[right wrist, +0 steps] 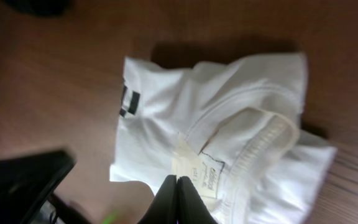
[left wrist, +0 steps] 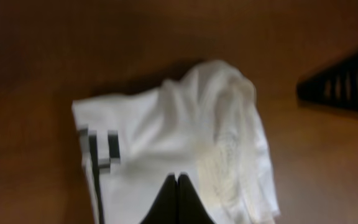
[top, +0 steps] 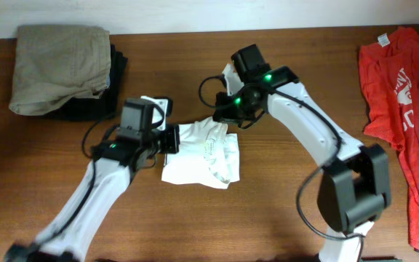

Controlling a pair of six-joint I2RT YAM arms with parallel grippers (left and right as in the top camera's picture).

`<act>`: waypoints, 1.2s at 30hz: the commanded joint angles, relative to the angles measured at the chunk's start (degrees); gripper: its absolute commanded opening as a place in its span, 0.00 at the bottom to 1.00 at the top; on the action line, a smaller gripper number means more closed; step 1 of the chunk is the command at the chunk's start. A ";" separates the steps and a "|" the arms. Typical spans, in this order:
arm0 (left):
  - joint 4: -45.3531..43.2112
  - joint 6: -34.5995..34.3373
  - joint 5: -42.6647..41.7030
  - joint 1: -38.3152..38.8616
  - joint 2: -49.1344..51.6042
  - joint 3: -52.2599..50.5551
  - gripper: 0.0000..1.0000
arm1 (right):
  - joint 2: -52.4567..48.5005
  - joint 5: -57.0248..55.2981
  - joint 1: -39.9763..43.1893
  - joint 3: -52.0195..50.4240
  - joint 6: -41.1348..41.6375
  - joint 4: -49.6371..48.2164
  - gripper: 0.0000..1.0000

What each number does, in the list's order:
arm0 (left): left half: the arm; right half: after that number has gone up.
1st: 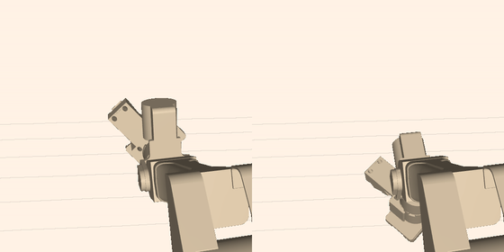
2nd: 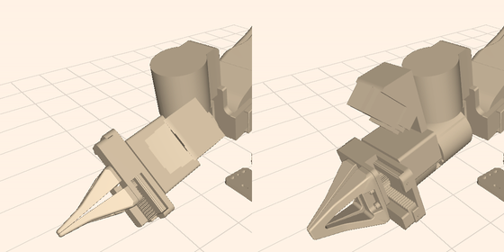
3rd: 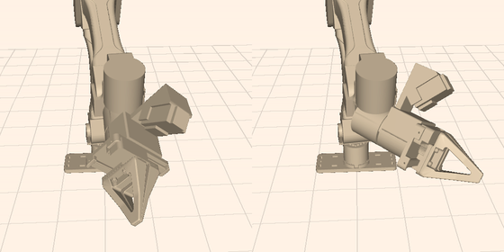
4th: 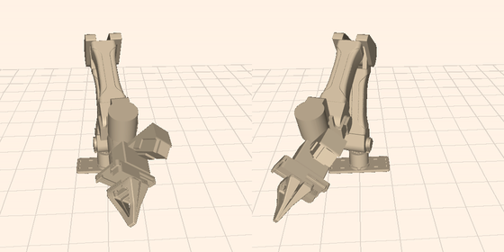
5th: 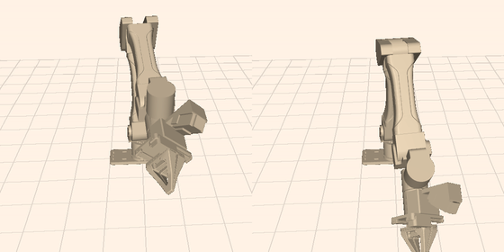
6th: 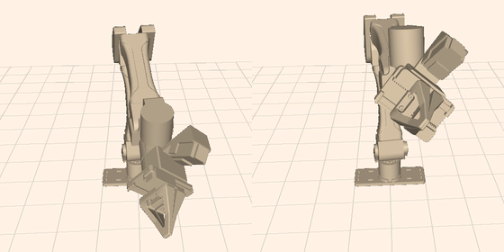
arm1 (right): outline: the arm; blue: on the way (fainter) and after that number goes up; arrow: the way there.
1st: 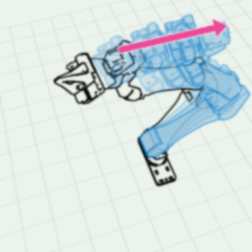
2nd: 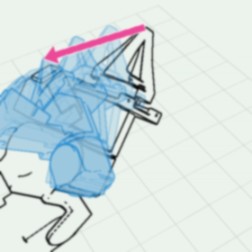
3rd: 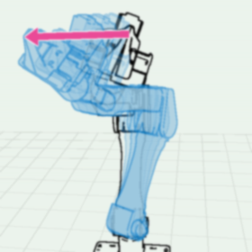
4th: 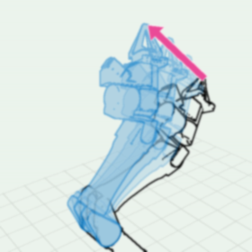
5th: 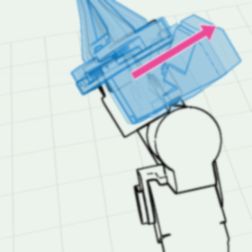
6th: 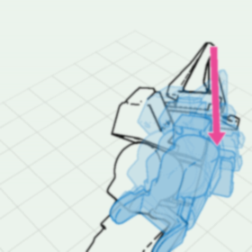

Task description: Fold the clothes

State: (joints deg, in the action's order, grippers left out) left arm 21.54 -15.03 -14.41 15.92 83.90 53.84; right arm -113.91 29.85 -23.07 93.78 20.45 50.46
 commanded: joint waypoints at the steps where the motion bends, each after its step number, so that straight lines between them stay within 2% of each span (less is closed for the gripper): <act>1: -5.88 -0.83 0.70 -0.24 9.66 0.04 0.01 | -3.96 4.46 -0.15 -1.33 -1.18 -0.57 0.04; 6: -12.00 -0.83 0.72 -0.24 17.07 0.04 0.01 | -7.61 4.42 -0.15 -1.60 -2.67 -0.07 0.04; 11: -13.31 -0.79 0.85 -1.01 19.23 0.04 0.01 | -9.60 3.93 -0.07 -3.78 -2.64 -1.36 0.04; 16: -11.91 -0.76 7.30 -3.54 21.51 0.02 0.01 | -9.88 -0.42 0.39 -7.96 -1.99 -2.16 0.04; 19: -12.28 -0.74 8.20 -4.66 23.76 0.02 0.01 | -9.90 -0.70 1.03 -9.70 -1.99 -2.93 0.04; 22: -12.33 -0.57 8.26 -5.53 24.20 0.04 0.03 | -9.84 -6.27 1.66 -9.86 1.22 -1.57 0.04; 30: -10.16 -0.31 8.26 -8.50 14.56 0.61 0.10 | -3.85 -16.59 3.69 -6.40 2.75 6.91 0.04; 36: 2.29 -0.37 6.47 -8.44 0.72 0.66 0.14 | 4.42 -14.10 2.97 -4.24 2.32 11.54 0.04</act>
State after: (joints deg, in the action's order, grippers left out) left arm 18.92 -15.66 -7.07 7.27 92.62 54.50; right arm -115.61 16.32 -19.42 87.39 22.52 61.01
